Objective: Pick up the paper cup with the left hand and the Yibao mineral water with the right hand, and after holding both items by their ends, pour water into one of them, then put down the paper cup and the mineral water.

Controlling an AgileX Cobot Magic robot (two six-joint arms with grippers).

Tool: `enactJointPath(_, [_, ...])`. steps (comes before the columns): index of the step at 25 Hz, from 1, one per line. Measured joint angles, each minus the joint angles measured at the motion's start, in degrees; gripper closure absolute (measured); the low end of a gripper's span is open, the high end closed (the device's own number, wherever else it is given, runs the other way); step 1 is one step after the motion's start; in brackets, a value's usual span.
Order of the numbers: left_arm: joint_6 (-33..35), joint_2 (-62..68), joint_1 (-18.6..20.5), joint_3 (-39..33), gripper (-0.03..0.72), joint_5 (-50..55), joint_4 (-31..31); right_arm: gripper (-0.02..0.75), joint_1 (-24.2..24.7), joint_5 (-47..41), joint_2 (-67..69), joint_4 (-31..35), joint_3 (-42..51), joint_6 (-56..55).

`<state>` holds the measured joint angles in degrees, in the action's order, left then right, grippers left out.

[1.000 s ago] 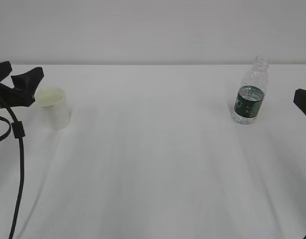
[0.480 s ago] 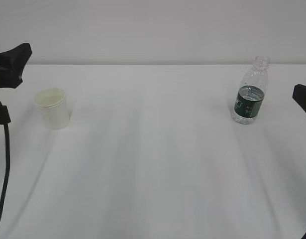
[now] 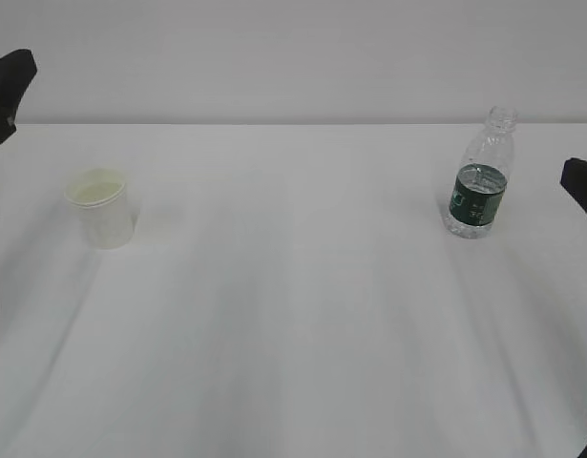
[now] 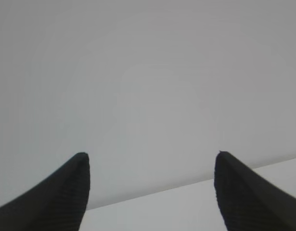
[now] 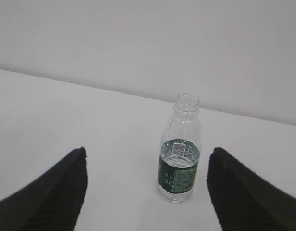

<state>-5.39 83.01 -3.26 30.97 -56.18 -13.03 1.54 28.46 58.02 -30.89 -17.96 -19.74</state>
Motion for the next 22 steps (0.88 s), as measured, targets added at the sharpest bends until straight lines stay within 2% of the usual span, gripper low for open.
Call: enactJointPath(22, [0.0,-16.71,0.0,-0.29,0.114,13.47,-0.33,0.147,0.0,1.9,-2.16,-0.23,-1.11,-0.24])
